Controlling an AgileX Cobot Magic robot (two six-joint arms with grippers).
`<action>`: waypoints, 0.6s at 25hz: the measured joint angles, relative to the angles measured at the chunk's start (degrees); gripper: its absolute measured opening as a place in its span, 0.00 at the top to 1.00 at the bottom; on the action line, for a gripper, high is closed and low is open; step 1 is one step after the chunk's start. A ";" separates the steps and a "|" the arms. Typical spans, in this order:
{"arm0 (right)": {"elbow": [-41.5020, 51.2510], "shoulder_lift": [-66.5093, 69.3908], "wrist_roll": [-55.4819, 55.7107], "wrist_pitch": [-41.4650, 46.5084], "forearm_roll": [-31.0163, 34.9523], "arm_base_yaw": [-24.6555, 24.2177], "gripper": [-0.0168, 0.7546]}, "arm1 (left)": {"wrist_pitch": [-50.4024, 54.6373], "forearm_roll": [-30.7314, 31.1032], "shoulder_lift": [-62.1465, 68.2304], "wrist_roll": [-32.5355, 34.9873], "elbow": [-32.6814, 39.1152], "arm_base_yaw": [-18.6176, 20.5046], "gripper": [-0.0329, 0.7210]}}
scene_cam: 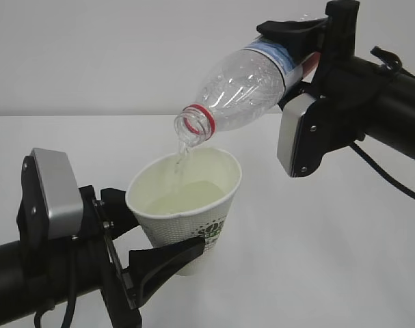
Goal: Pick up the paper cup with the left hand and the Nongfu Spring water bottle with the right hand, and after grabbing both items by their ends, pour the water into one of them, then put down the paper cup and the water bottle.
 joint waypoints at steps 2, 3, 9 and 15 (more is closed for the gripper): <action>0.00 0.00 -0.02 0.00 0.00 0.00 0.36 | 0.00 0.00 0.00 0.00 0.00 0.00 0.33; 0.00 0.00 -0.02 0.00 0.00 0.00 0.36 | 0.00 0.00 0.00 0.00 0.00 0.00 0.33; 0.00 0.00 -0.12 -0.02 0.00 0.00 0.36 | 0.08 0.00 0.00 0.00 0.00 0.00 0.33; 0.00 0.00 -0.31 -0.02 0.00 0.00 0.36 | 0.08 0.00 0.00 0.00 0.00 0.00 0.33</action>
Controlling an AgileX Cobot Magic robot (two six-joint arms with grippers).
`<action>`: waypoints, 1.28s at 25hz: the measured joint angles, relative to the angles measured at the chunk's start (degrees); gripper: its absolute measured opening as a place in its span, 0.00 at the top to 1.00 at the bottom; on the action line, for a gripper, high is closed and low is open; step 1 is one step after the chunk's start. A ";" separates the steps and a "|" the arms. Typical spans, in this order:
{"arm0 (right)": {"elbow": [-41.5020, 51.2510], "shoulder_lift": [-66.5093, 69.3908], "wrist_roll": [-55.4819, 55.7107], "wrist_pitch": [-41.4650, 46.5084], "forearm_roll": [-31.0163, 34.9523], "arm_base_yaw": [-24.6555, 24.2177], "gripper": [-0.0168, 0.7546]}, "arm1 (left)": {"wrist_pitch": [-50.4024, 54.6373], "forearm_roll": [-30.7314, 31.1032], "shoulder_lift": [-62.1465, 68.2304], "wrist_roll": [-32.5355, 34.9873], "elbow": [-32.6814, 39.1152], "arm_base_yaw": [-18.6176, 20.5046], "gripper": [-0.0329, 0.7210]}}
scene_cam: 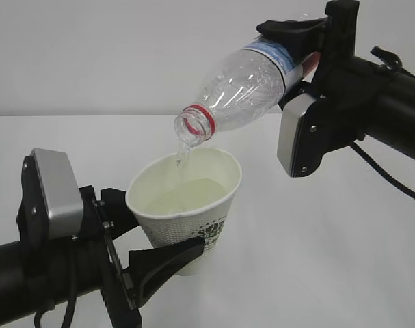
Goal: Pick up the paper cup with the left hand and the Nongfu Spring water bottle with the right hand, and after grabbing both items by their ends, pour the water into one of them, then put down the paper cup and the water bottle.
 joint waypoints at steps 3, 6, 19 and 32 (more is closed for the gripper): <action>0.00 0.00 -0.13 -0.10 0.00 0.00 0.36 | 0.00 0.00 0.00 0.00 0.00 0.00 0.33; 0.00 0.00 -0.13 -0.12 0.00 0.00 0.36 | 0.00 0.00 0.00 0.00 0.00 0.00 0.33; 0.00 0.00 -0.59 -0.22 0.00 0.00 0.36 | 0.00 0.00 0.00 0.00 0.00 0.00 0.33; 0.00 0.00 7.75 -0.24 0.00 0.00 0.36 | 0.03 0.00 0.00 0.00 0.00 0.00 0.33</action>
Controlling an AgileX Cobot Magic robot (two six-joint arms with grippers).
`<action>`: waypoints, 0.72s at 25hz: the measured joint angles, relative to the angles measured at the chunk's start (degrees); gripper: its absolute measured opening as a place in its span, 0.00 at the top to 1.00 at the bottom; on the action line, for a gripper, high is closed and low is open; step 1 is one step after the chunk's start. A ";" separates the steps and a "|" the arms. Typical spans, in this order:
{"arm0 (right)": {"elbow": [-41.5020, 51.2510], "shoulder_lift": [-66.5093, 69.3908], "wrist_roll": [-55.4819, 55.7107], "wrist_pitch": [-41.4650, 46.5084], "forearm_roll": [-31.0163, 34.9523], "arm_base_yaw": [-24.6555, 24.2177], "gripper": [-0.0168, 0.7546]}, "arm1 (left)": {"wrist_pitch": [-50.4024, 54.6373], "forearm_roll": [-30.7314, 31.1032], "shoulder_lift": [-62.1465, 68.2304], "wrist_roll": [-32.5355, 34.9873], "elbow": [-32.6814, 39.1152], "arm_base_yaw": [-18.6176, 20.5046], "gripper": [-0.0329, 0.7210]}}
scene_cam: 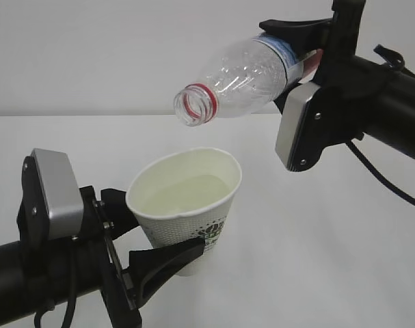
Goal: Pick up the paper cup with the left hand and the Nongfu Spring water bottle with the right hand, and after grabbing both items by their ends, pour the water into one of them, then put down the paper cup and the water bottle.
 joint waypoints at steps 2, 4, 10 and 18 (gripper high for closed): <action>0.00 0.00 1.88 0.00 0.10 0.00 0.36 | 0.00 0.00 0.00 0.00 0.00 0.00 0.33; 0.24 0.00 4.09 -0.10 0.22 0.00 0.36 | 0.09 0.00 0.00 0.00 0.00 0.00 0.33; 1.83 0.00 10.78 -0.21 0.22 0.00 0.36 | 0.09 0.00 0.00 0.00 0.00 0.00 0.33; 1.93 0.00 21.98 -0.21 2.15 0.00 0.36 | 0.09 0.00 0.00 0.00 0.00 0.00 0.33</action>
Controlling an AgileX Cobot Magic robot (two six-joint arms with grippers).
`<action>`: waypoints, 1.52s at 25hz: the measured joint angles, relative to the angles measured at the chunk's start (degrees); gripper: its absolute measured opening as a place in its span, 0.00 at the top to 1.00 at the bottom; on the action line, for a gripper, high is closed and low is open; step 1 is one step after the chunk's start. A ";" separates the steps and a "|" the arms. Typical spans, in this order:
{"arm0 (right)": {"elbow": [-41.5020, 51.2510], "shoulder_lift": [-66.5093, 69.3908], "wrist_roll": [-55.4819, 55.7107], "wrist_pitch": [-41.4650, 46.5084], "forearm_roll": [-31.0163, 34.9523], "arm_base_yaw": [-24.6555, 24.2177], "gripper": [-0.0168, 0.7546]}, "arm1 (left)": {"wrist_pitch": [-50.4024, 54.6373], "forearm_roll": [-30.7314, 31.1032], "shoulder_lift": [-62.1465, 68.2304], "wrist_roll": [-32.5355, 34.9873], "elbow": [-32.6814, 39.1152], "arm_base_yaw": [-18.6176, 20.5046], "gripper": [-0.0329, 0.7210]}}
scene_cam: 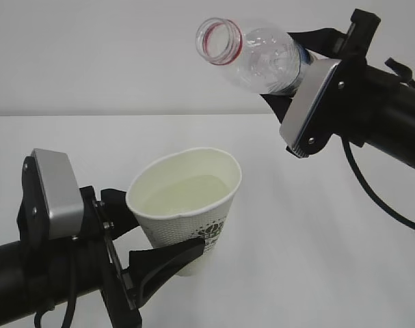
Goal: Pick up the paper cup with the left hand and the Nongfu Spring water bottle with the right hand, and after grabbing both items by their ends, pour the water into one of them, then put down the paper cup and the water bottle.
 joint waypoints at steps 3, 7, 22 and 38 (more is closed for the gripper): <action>0.00 0.00 1.73 0.00 0.13 0.00 0.36 | 0.00 0.00 0.00 0.00 0.00 0.00 0.33; 0.00 0.00 7.84 0.00 0.56 0.00 0.36 | 0.00 0.00 0.00 0.00 0.00 0.00 0.33; 0.00 0.00 28.32 0.00 2.32 0.00 0.36 | 0.00 -0.10 0.00 0.00 0.00 0.00 0.33; 0.00 0.00 42.66 0.00 2.40 0.00 0.36 | 0.00 -0.10 0.00 0.00 0.00 0.00 0.33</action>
